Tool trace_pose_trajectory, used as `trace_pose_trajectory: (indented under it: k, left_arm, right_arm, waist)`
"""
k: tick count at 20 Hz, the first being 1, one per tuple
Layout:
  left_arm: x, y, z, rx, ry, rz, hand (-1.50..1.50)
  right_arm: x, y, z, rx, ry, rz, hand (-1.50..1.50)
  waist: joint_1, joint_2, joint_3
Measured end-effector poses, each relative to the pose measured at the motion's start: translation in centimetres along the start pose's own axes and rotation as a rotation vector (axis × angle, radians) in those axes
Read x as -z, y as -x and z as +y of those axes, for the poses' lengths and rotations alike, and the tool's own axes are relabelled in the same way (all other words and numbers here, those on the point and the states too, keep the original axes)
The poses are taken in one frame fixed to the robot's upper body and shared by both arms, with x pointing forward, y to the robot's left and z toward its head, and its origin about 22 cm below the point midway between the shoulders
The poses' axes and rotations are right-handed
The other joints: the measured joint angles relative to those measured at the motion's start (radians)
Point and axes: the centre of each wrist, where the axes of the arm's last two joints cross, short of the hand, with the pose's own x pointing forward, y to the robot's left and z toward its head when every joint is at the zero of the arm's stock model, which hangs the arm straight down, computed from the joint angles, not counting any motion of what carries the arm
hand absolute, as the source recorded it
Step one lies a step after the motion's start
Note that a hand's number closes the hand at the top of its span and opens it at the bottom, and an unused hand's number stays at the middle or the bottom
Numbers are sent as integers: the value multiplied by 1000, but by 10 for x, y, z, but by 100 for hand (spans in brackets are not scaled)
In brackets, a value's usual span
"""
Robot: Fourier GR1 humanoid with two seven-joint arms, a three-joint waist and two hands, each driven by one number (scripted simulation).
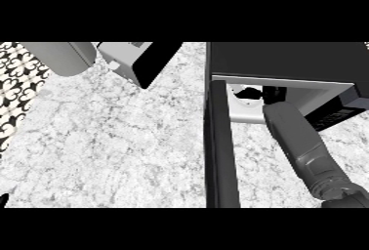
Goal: Pick up the milk, place it into the microwave and close the microwave
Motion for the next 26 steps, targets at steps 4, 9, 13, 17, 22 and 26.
trace_pose_trajectory:
  k: [4, 9, 13, 17, 22, 26]
  left_arm:
    - [4, 2, 0, 5, 11, -2, -150]
    - [6, 3, -2, 0, 25, -3, -150]
    - [12, 3, -3, -7, 37, 0, -150]
    - [14, 5, -5, -15, 41, 1, -150]
    - [16, 12, -6, -27, 46, 15, -150]
    - [21, 14, -5, -21, 54, 17, -150]
  right_arm:
    - [0, 4, -3, -12, 50, 44, 150]
    - [-1, 19, -20, -44, 92, 87, 150]
    - [3, 26, -31, -71, 104, 103, 150]
    - [-1, 36, -40, -94, 109, 130, 150]
    - [-4, 40, -42, -138, 92, 130, -150]
    - [-6, 41, -41, -173, 55, 116, -150]
  waist:
    - [8, 5, 1]
    - [21, 11, 2]
    - [29, 18, 3]
    - [39, 20, 2]
    - [47, 24, 1]
    - [53, 27, 2]
